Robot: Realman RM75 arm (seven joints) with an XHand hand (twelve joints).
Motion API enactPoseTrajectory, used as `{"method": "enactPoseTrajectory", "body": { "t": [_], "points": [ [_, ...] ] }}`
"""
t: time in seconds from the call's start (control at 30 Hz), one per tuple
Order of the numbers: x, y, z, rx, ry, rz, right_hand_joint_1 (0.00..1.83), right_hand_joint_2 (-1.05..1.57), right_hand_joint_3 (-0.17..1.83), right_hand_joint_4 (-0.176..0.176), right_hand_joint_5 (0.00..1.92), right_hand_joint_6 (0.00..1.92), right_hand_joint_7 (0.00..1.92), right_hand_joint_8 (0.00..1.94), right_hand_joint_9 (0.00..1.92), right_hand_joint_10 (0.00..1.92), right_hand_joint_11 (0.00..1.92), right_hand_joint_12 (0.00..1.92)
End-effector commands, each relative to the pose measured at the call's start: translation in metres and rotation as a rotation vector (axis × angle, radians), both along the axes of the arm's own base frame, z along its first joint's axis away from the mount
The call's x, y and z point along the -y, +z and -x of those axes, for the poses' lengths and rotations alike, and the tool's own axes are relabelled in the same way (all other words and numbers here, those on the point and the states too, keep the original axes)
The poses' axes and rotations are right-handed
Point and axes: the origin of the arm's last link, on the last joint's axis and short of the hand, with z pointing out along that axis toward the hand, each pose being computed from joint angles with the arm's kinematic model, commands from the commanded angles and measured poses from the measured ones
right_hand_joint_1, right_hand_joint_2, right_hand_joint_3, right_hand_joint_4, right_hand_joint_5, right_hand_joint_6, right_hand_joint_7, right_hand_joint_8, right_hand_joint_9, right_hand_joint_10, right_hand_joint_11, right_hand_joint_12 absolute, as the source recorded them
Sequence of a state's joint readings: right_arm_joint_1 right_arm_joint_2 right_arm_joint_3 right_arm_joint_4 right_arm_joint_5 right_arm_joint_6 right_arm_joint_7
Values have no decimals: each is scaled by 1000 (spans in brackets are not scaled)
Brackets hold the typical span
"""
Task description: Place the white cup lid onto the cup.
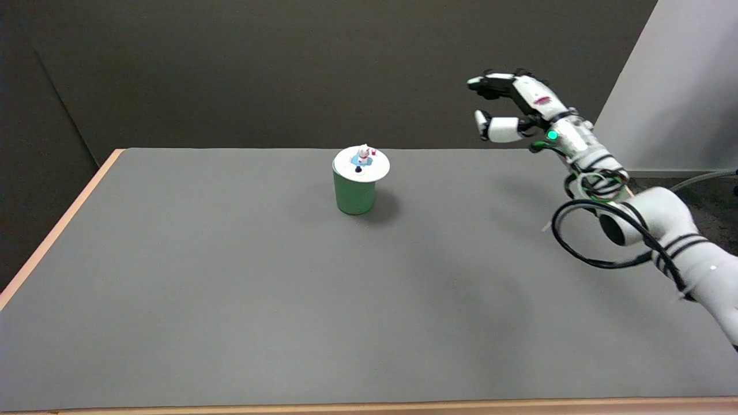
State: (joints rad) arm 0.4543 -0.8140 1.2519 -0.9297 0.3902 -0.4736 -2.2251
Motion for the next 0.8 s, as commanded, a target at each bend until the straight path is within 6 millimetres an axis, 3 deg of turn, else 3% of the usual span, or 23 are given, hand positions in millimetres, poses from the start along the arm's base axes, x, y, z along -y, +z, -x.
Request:
{"method": "enactPoseTrajectory", "body": {
  "t": [0.03,0.17,0.8],
  "points": [
    [-56,65,24,49,-2,146,662,686,1034,60,564,202,612,174,624,208,252,819],
    [-62,73,28,43,9,161,662,685,1034,60,564,202,611,174,623,208,253,816],
    [-65,73,36,64,0,165,651,680,1032,60,560,201,610,174,624,209,263,808]
  ]
}}
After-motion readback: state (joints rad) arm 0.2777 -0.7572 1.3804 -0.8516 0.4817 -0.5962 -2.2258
